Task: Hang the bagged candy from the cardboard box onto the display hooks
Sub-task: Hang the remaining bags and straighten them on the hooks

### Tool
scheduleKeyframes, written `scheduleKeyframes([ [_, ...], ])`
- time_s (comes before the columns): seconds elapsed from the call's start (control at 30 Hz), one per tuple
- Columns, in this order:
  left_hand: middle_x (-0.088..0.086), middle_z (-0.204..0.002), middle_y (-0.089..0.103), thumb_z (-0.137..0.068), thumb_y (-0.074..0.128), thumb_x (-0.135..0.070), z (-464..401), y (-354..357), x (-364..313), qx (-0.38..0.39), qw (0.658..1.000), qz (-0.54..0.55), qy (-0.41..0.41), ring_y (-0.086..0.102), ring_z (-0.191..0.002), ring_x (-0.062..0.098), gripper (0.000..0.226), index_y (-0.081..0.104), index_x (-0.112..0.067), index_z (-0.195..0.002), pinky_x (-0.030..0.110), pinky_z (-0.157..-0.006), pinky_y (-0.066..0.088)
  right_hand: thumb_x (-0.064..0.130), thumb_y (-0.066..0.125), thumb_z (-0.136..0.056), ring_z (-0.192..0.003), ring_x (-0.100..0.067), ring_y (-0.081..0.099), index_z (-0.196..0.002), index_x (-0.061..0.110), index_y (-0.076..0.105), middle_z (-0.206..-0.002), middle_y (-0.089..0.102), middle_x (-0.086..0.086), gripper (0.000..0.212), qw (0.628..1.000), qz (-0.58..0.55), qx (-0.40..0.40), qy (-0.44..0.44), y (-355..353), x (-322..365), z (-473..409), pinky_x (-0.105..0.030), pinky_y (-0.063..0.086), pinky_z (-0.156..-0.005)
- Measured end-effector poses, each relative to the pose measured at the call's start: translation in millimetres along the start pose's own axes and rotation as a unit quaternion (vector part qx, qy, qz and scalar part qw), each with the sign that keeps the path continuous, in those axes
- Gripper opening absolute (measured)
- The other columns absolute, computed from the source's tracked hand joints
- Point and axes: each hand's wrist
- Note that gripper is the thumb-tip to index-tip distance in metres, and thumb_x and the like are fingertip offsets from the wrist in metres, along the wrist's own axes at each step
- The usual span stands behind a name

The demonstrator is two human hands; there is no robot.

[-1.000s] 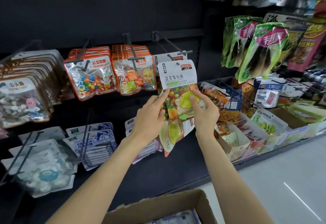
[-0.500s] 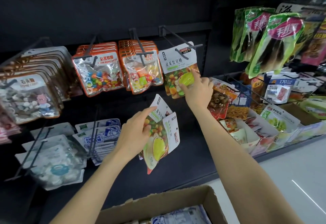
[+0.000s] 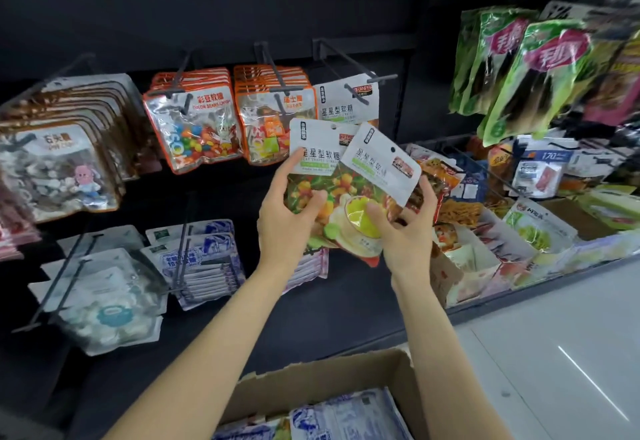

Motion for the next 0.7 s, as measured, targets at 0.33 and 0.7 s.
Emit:
scheduleKeyframes([
  [0.33, -0.028, -0.125, 0.052, -0.088, 0.061, -0.004, -45.6, 29.7, -28.0, 0.094, 0.985, -0.040, 0.138, 0.042, -0.120, -0.013, 0.047, 0.051, -0.034, -0.123, 0.003, -0.099, 0.028, 0.024, 0.074, -0.075, -0.127, -0.023, 0.051, -0.134, 0.054, 0.033, -0.140, 0.049, -0.006, 0.078, 0.997, -0.048, 0.004, -0.067, -31.2, 8.3, -39.3, -0.053, 0.043, -0.103],
  [0.7, -0.015, -0.132, 0.050, -0.089, 0.062, -0.008, -52.6, 44.0, -4.6, 0.037, 0.999, 0.007, 0.002, 0.040, -0.126, 0.007, 0.041, 0.054, -0.035, -0.119, 0.028, -0.110, 0.032, 0.008, 0.068, -0.082, -0.135, -0.013, 0.040, -0.140, 0.050, 0.028, -0.145, 0.042, 0.010, 0.082, 0.998, -0.031, 0.011, -0.058, -29.9, -9.6, -44.1, -0.049, 0.036, -0.110],
])
Point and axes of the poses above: each hand's wrist, its own z-axis away from the middle knuckle, its own y-axis out of the palm, x = y × z
